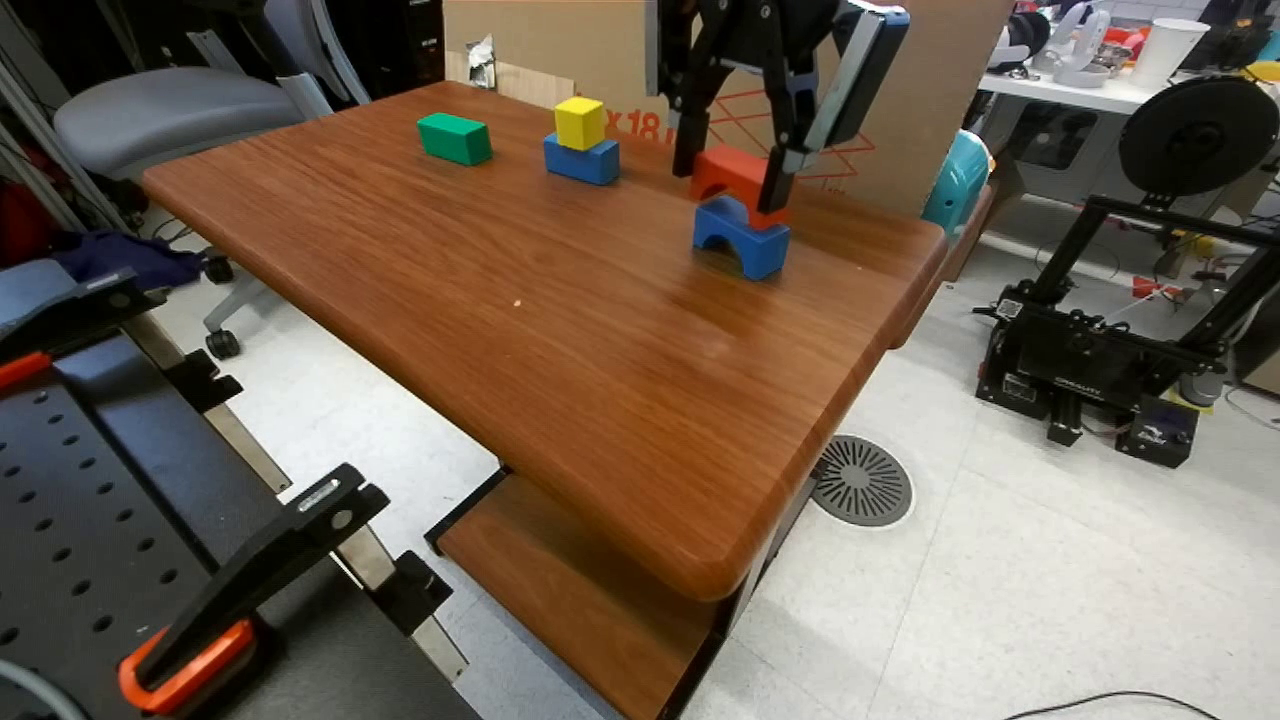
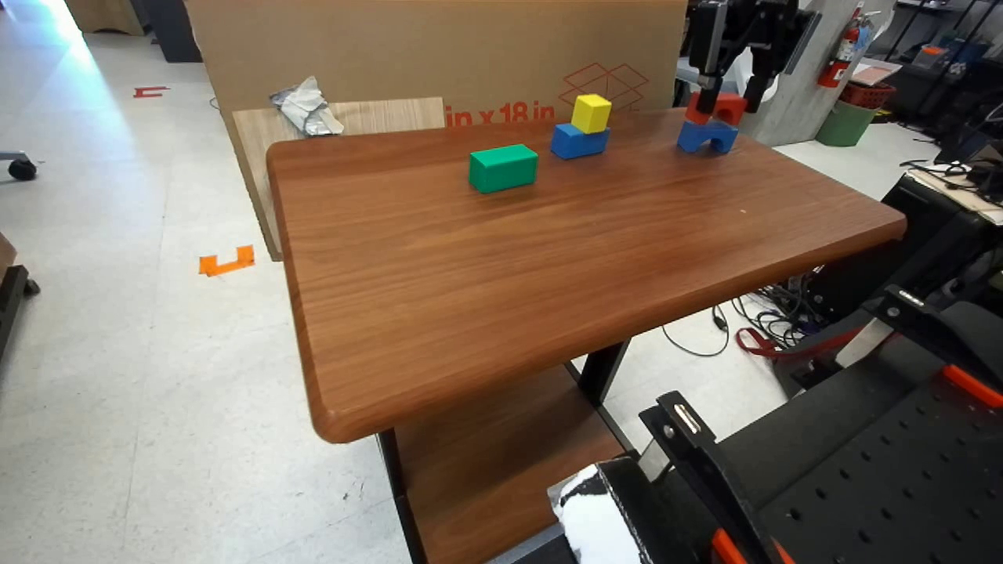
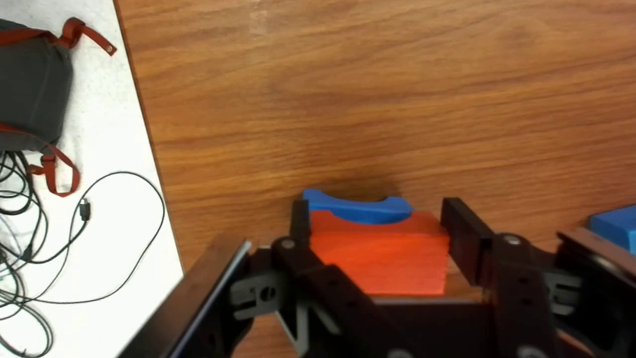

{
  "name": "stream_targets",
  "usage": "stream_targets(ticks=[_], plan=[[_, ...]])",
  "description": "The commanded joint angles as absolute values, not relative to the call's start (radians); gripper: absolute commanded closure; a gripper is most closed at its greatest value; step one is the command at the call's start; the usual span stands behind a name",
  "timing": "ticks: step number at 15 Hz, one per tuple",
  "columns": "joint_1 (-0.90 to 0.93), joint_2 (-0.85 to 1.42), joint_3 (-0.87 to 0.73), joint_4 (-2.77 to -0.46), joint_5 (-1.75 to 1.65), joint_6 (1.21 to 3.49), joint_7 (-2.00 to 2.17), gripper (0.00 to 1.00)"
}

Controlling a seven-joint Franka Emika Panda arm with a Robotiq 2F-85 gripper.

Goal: Put the orange block on top of the blue block on the far right

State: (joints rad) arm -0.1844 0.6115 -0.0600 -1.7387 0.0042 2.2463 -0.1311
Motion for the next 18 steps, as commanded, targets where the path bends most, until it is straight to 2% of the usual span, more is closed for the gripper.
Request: stream_targets(ticks=[1, 8, 10, 13, 18], plan=[[-0.185, 0.638, -0.063, -1.689, 0.021, 2.200, -0.115, 0.58], [-0.179, 0.641, -0.064, -1.686, 0.019, 2.192, -0.098, 0.58], [-0.181, 0.639, -0.065, -1.685, 0.021, 2.192, -0.092, 0.08], [-0.182, 0.632, -0.066, -1.685, 0.022, 2.196, -0.087, 0.00], [-0.194, 0.583, -0.070, -1.723, 0.017, 2.214, -0.114, 0.00]])
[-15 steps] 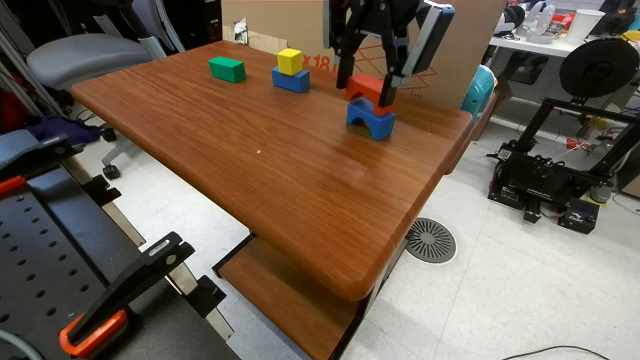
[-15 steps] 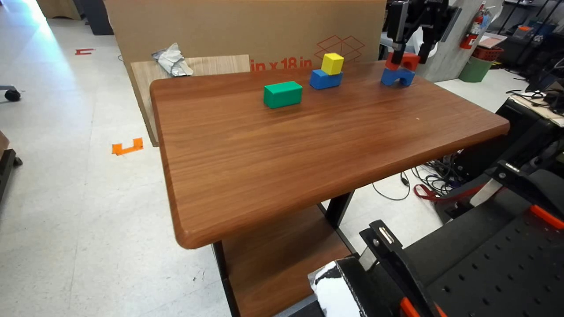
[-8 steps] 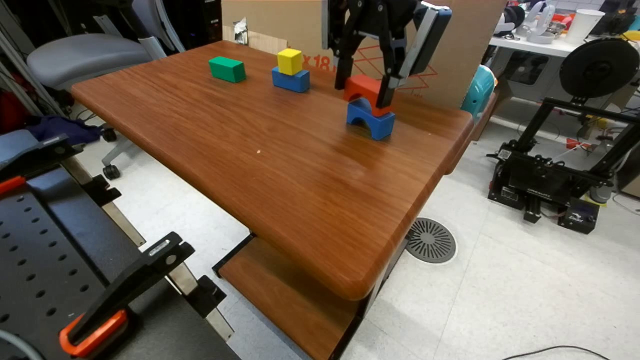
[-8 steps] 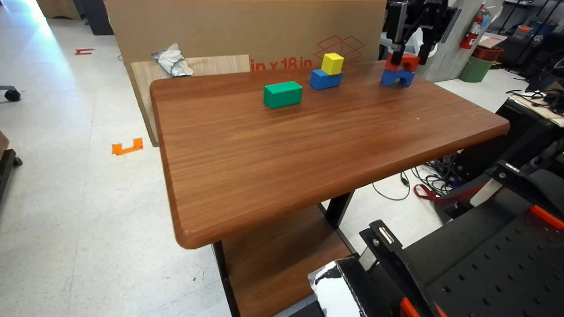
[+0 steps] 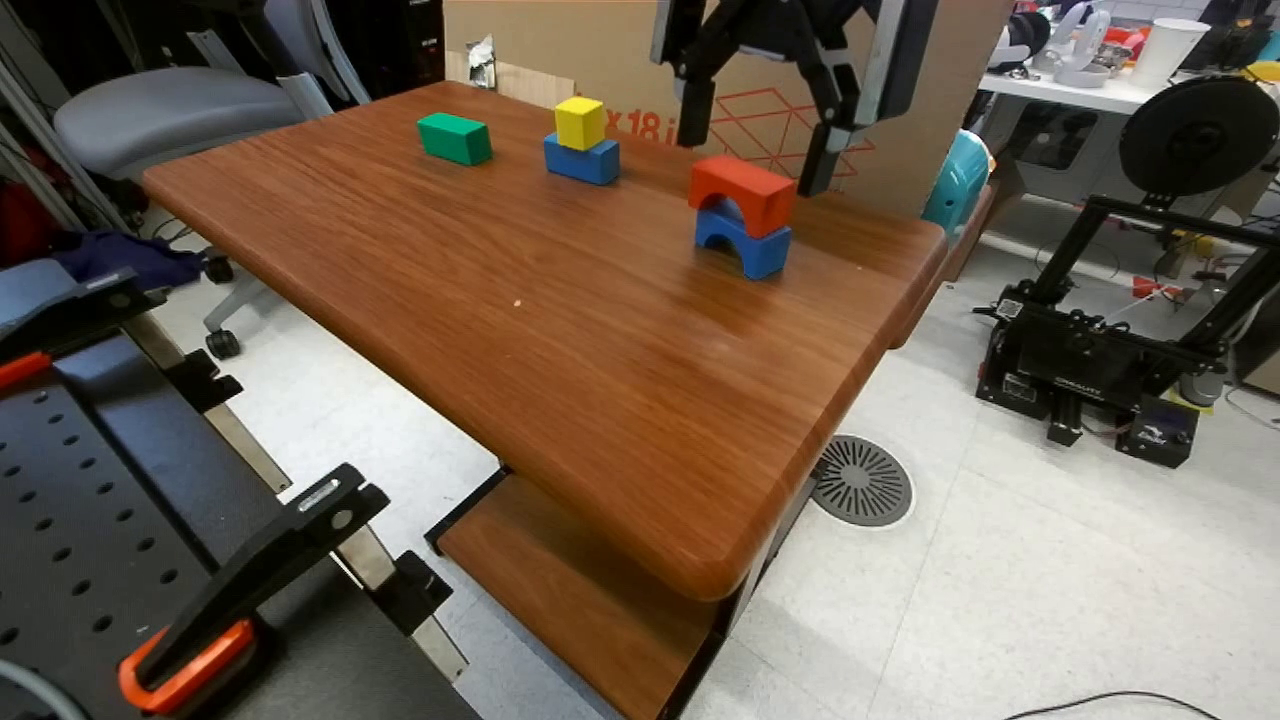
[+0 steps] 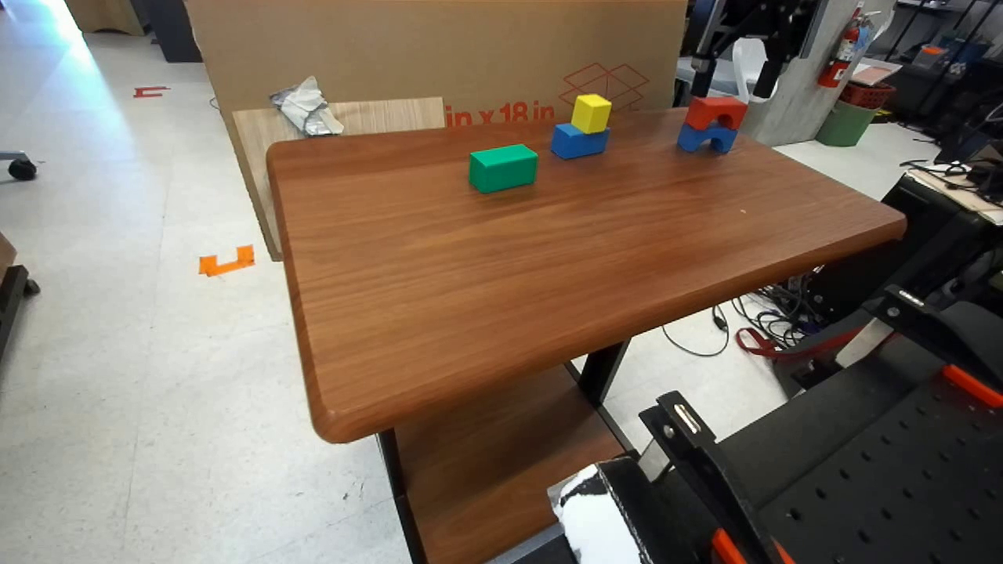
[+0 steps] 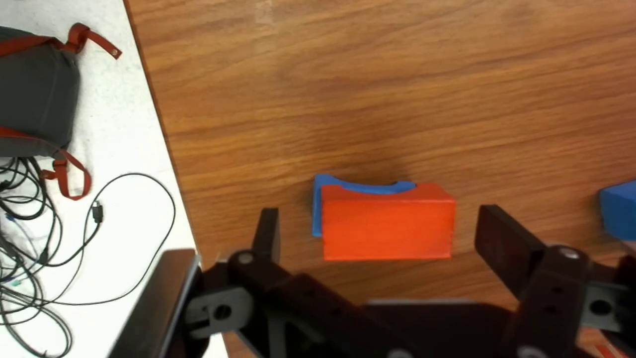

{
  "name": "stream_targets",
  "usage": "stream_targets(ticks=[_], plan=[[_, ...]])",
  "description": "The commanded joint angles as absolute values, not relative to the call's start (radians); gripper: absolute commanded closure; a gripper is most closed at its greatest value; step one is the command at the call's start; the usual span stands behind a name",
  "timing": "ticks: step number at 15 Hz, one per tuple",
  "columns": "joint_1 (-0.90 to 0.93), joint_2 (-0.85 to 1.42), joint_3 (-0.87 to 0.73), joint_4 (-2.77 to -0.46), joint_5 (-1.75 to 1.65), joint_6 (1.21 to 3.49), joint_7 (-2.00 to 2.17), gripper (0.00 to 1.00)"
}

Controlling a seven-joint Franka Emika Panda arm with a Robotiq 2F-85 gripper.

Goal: Put the orange block on top of the blue block on the far right

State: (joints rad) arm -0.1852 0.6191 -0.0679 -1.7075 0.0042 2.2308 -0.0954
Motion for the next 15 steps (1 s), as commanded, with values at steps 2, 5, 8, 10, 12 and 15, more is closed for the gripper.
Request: stream_targets(ticks=[2, 5, 8, 10, 12, 15], plan=[[-0.191, 0.531, -0.072, -1.779, 0.011, 2.239, -0.124, 0.00], [-0.179, 0.433, -0.066, -1.894, -0.003, 2.277, -0.158, 0.00], [-0.160, 0.327, -0.062, -2.026, -0.017, 2.316, -0.197, 0.00], [-0.160, 0.393, -0.067, -1.942, 0.000, 2.278, -0.182, 0.00], [-0.150, 0.342, -0.065, -2.007, -0.001, 2.297, -0.192, 0.00], [-0.148, 0.321, -0.065, -2.036, -0.001, 2.305, -0.196, 0.00]])
